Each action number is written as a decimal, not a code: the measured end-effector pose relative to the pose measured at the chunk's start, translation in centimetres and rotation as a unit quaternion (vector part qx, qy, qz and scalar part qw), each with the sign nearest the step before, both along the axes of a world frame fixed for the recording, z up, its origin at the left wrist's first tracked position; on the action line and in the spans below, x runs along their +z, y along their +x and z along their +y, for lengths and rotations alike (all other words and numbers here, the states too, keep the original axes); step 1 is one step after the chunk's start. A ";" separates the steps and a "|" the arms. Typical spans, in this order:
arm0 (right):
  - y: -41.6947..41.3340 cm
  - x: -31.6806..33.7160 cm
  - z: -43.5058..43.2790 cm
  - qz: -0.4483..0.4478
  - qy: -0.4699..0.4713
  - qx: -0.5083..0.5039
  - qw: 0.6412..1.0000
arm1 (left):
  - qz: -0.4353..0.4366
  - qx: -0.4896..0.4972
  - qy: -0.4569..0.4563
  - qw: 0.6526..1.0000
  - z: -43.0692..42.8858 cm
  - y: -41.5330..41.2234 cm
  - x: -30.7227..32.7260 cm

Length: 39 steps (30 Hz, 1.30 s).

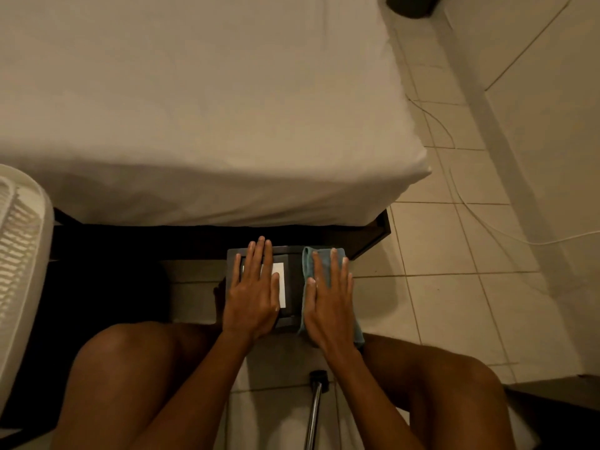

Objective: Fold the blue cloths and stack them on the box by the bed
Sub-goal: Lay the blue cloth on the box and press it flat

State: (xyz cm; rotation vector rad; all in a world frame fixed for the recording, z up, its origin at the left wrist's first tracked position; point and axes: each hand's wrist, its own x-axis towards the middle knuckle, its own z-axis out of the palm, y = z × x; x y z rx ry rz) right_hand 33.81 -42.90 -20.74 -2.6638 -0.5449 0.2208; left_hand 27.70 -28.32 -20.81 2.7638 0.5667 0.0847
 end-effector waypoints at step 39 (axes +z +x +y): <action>-1.8 0.4 -1.0 0.024 -0.022 0.049 0.998 | -0.017 0.029 -0.055 0.998 0.3 -0.1 -0.1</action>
